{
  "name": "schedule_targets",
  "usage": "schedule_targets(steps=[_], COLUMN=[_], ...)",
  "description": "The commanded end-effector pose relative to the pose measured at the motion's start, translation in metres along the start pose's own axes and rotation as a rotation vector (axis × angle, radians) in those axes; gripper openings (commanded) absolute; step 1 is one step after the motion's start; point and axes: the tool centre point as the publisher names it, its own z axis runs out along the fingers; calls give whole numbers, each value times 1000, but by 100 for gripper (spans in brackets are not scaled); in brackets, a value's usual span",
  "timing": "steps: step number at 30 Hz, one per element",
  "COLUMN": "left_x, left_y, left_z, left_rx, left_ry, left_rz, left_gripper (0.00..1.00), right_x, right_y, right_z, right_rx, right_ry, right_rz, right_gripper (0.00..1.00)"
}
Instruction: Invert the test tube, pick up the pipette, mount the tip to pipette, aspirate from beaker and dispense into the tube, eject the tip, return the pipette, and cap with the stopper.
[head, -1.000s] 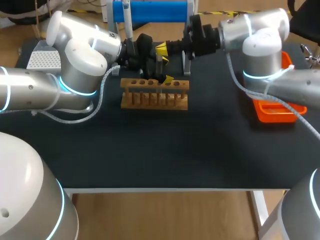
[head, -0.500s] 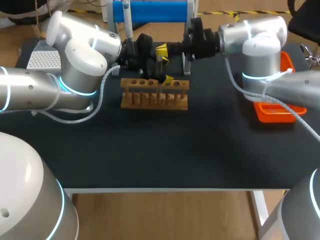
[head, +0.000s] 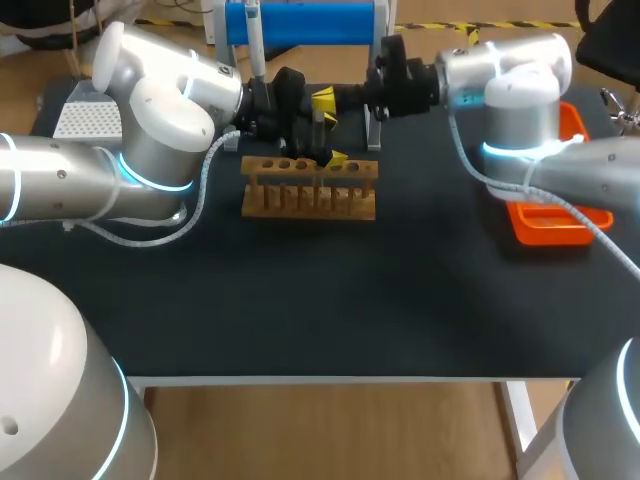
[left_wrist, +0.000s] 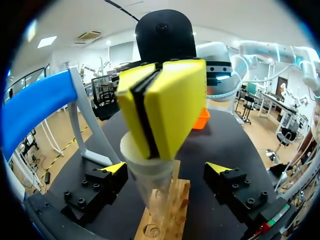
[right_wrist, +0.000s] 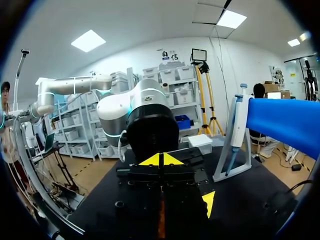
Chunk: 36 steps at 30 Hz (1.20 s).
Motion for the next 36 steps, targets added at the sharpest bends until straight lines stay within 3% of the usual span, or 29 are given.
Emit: schedule_targets(steps=[1, 22, 28, 30, 31, 36], left_x=[-1, -1, -1, -1, -1, -1], left_y=[0, 0, 0, 0, 0, 0], left_z=[0, 0, 0, 0, 0, 0], left_rx=[-1, -1, -1, -1, -1, -1], left_ry=[3, 3, 3, 3, 3, 3], left_rz=[0, 0, 0, 0, 0, 0], left_gripper=[100, 100, 100, 100, 100, 100], right_x=[-4, 5, 8, 10, 10, 12], right_y=[-13, 27, 26, 23, 22, 16], right_z=[-2, -22, -30, -34, -36, -48], right_rx=[-1, -9, 99, 145, 163, 229], right_ry=[2, -16, -13, -17, -19, -31], right_rz=[-12, -97, -97, -95, -94, -85], right_gripper=[0, 0, 3, 55, 100, 100])
